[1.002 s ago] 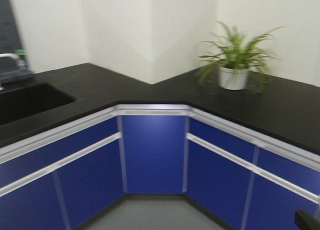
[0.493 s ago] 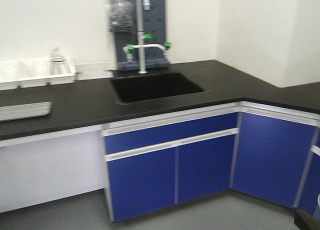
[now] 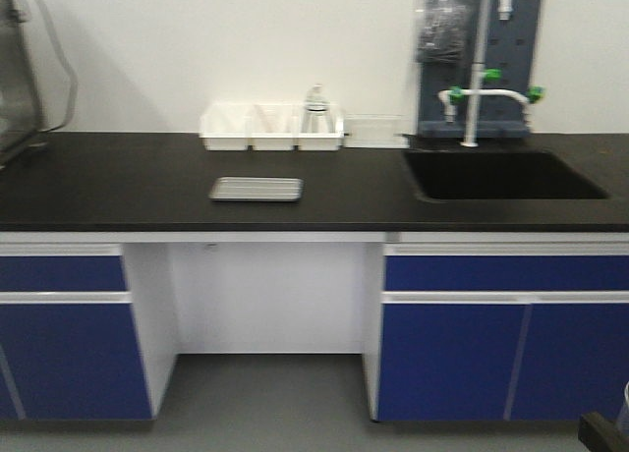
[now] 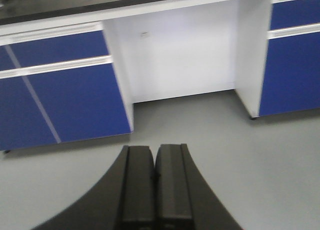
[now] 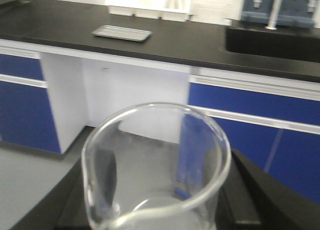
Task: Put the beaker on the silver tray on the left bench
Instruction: 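Carry the beaker in the right gripper to the bench with the silver tray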
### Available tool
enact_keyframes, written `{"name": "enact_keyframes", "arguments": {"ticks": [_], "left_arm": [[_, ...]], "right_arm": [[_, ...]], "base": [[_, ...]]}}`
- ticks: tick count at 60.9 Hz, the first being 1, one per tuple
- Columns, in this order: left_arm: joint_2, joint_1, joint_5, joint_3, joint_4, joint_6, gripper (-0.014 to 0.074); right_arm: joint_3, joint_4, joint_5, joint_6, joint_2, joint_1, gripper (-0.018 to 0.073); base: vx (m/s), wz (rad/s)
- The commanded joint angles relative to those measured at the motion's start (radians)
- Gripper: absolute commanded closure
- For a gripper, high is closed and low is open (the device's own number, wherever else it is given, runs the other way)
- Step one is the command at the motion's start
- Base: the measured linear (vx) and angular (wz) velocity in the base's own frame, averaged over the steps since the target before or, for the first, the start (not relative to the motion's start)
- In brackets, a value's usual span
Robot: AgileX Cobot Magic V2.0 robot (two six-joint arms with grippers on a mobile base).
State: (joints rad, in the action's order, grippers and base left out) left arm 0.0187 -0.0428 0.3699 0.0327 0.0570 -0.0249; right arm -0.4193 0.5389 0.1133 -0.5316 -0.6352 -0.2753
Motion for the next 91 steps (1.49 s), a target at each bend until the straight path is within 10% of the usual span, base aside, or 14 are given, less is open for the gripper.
{"name": "enact_keyframes", "arguments": {"ticks": [1, 51, 91], "left_arm": [[0.007, -0.007, -0.076, 0.020, -0.003, 0.002, 0.0595], [0.007, -0.007, -0.076, 0.020, -0.003, 0.002, 0.0595], [0.007, -0.007, -0.076, 0.020, -0.003, 0.002, 0.0595]], "right_arm": [[-0.033, 0.008, -0.071, 0.004, -0.001, -0.001, 0.0570], [-0.033, 0.008, -0.071, 0.004, -0.001, -0.001, 0.0570], [-0.033, 0.008, -0.071, 0.004, -0.001, -0.001, 0.0570]], "base": [[0.00, 0.57], [0.16, 0.46], [0.41, -0.23]]}}
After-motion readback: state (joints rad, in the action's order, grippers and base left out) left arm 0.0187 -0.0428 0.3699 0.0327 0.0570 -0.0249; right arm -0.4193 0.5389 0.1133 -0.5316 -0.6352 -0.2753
